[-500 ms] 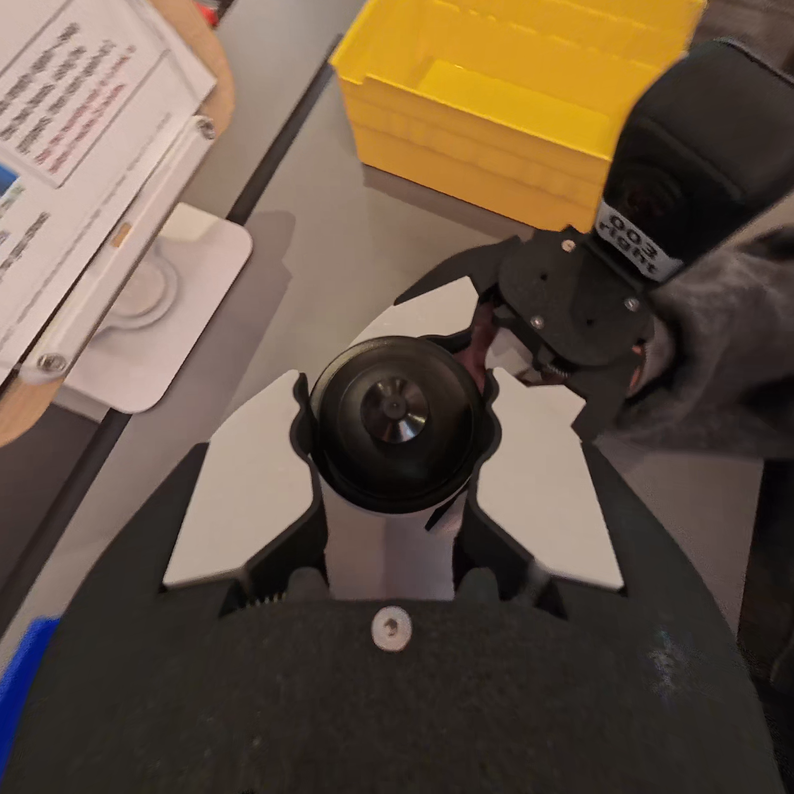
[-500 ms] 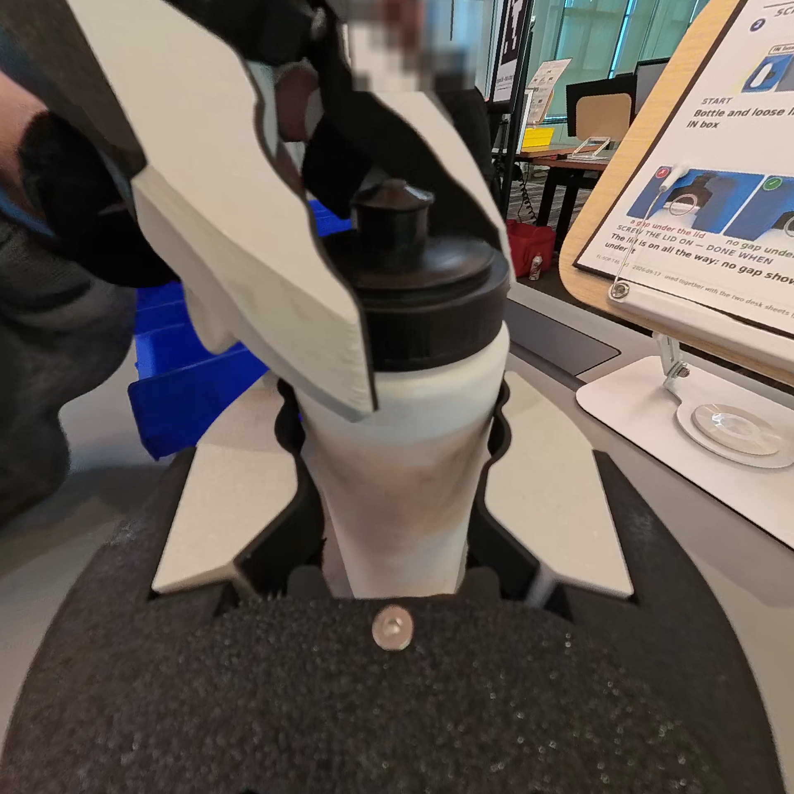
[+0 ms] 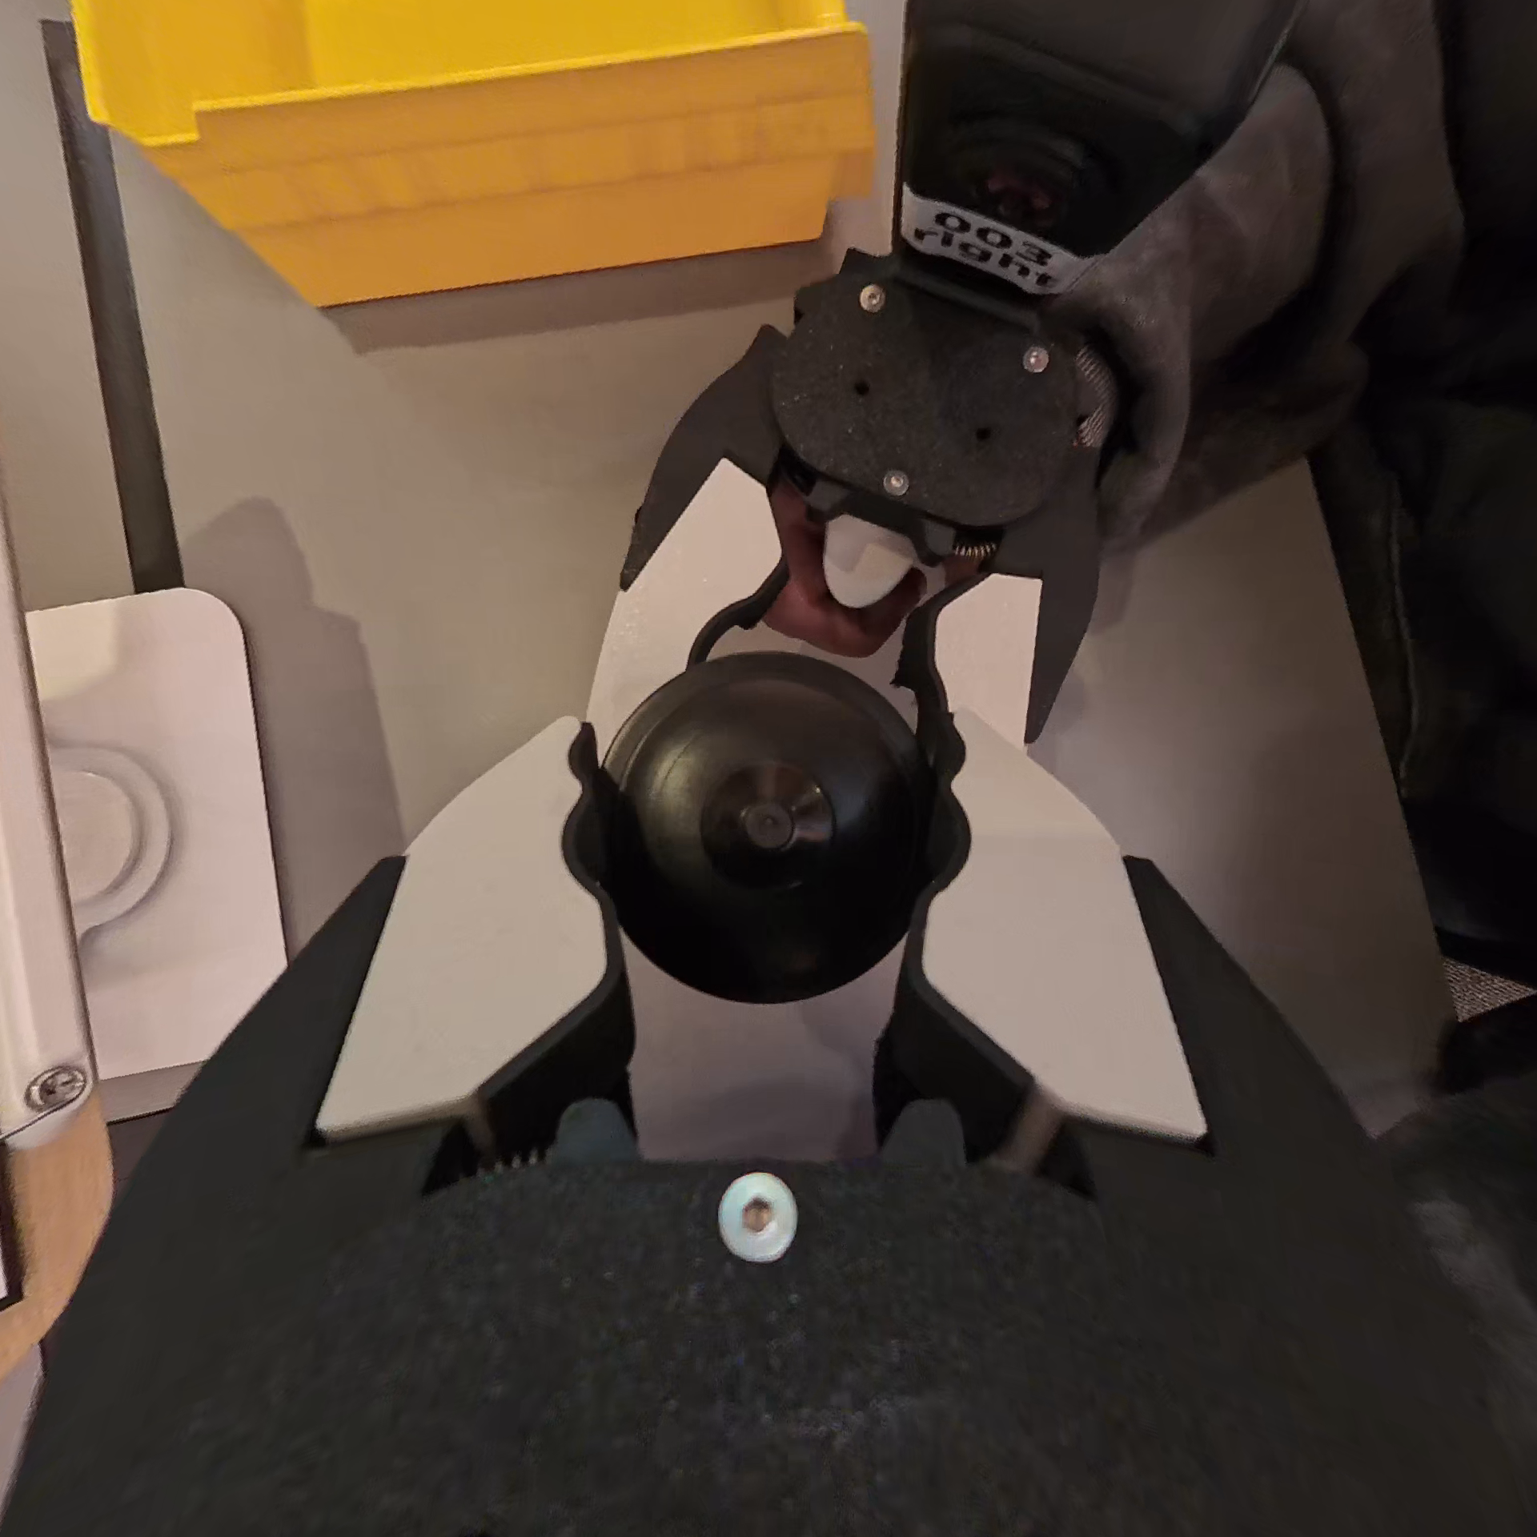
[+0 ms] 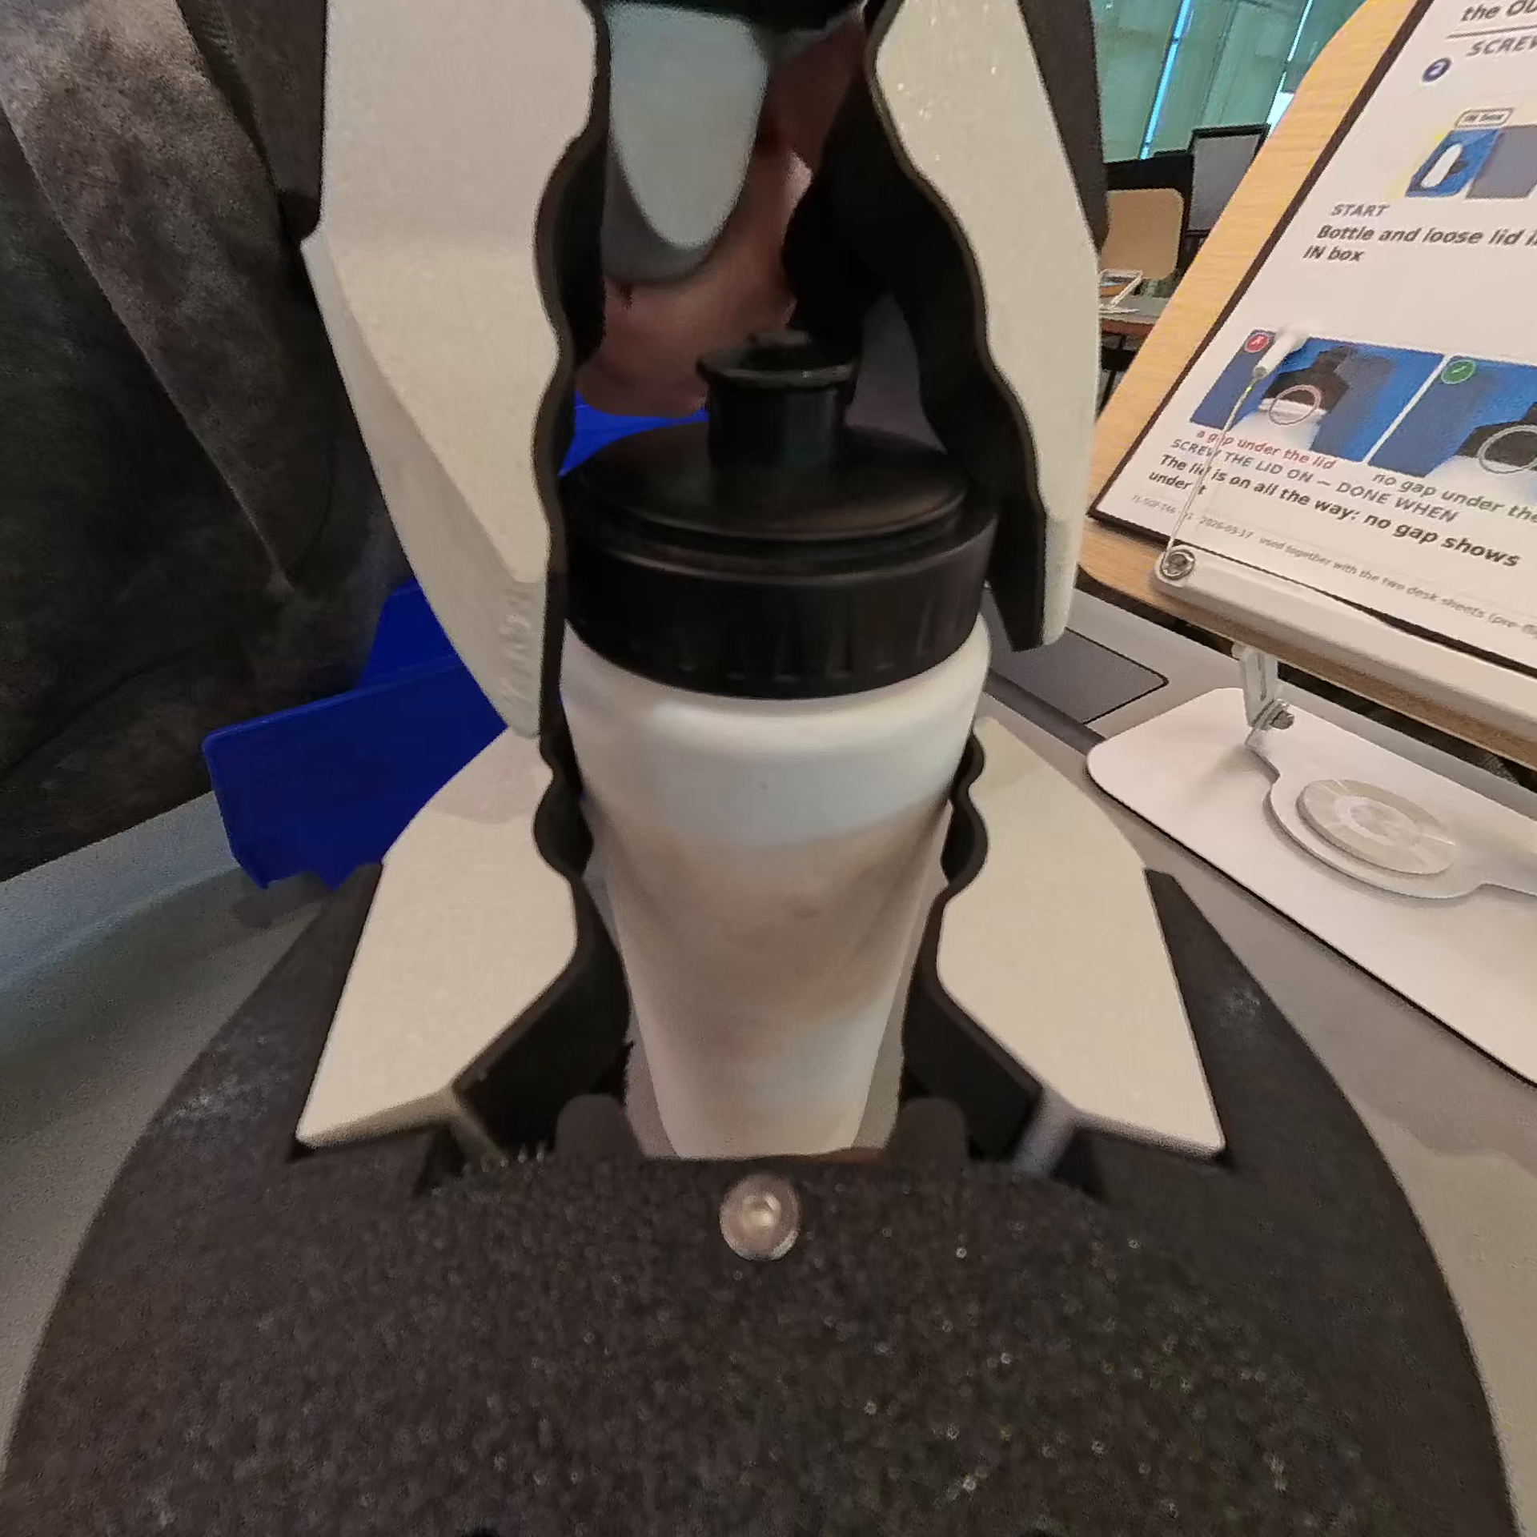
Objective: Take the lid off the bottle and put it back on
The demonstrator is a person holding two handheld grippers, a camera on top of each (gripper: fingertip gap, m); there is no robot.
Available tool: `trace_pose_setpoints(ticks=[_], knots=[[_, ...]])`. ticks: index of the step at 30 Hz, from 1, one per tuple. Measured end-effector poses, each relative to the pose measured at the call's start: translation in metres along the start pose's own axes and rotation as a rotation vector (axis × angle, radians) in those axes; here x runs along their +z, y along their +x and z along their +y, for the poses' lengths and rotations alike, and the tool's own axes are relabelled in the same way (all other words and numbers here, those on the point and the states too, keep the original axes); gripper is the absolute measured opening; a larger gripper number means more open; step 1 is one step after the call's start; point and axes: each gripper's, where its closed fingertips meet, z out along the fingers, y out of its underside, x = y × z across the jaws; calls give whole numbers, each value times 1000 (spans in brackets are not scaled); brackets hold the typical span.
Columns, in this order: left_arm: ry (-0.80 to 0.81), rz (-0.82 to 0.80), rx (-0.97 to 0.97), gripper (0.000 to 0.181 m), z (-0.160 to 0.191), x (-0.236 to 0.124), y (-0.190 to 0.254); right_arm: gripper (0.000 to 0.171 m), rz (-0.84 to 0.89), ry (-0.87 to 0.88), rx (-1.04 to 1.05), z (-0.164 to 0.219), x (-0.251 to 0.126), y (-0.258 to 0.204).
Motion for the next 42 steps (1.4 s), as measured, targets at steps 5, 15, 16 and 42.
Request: trace_pose_setpoints(ticks=[5, 15, 16, 42], knots=[[69, -63, -101, 76, -4, -1, -2, 85, -20, 1, 0, 0, 2, -1], [432, -574, -725, 89, -11, -28, -26, 85, -35, -56, 0, 2, -5, -3], [461, -553, -749, 84, -15, -24, -21, 85, -44, -74, 5, 3, -7, -3], [407, -308, -582, 59, -2, -26, -8, 84, -144, -39, -13, 2, 0, -10]])
